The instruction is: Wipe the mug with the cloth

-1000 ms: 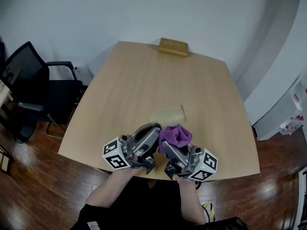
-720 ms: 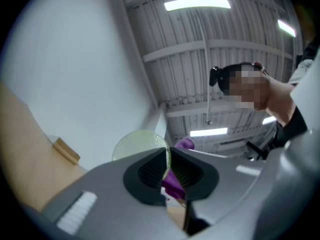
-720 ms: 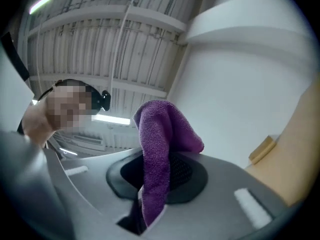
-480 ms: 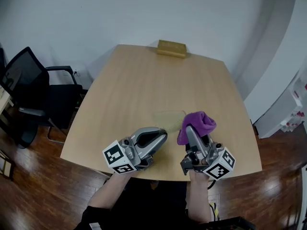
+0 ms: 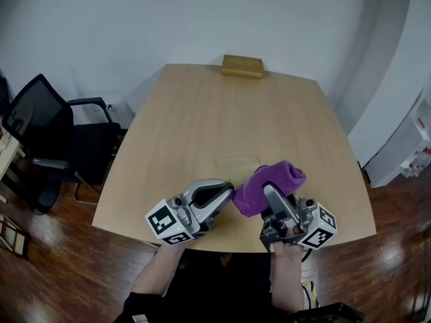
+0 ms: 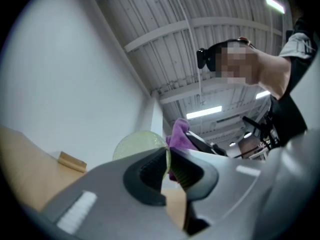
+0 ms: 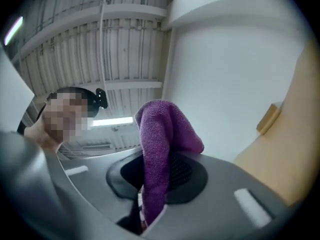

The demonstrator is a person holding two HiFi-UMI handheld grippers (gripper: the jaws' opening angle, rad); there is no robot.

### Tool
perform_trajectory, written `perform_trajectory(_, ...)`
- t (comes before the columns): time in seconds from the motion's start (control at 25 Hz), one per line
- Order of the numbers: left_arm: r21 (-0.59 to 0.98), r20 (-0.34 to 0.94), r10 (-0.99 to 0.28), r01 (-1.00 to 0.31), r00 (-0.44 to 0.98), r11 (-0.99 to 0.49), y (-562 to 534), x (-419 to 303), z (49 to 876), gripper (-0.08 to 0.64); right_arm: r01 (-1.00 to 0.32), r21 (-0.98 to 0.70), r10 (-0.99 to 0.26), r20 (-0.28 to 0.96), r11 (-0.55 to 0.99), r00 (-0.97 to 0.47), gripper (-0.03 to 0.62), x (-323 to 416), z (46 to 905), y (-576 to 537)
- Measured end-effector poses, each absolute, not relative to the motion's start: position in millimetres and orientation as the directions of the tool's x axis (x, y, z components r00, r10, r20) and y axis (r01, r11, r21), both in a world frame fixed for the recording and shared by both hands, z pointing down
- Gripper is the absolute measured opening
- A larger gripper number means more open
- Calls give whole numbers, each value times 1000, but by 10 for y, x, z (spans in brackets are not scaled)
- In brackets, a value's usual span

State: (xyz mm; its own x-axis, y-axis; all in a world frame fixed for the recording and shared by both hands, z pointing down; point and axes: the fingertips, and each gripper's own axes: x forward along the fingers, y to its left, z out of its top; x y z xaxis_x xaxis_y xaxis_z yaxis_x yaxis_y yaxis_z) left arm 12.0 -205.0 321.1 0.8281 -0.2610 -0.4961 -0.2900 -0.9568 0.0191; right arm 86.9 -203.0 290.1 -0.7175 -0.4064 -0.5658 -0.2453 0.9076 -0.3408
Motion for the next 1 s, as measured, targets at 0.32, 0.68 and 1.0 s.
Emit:
perform_trajectory(0.32, -162, -417, -233, -325, 878, -932, -1940, 252, 3291, 44, -488, -375, -616, -456, 788, -643, 54, 1194, 2887, -2301)
perform_trajectory(0.68, -282, -290, -271, -353, 918, -892, -1969, 346, 3520, 44, -304, -346, -423, -349, 888, -836, 54, 342, 2991, -1930)
perform_trajectory(1.0, -394, -264, -302, -388, 916, -833, -1960, 301, 3544, 44, -584, -349, -680, -409, 733, -609, 54, 1392, 2742, -2330)
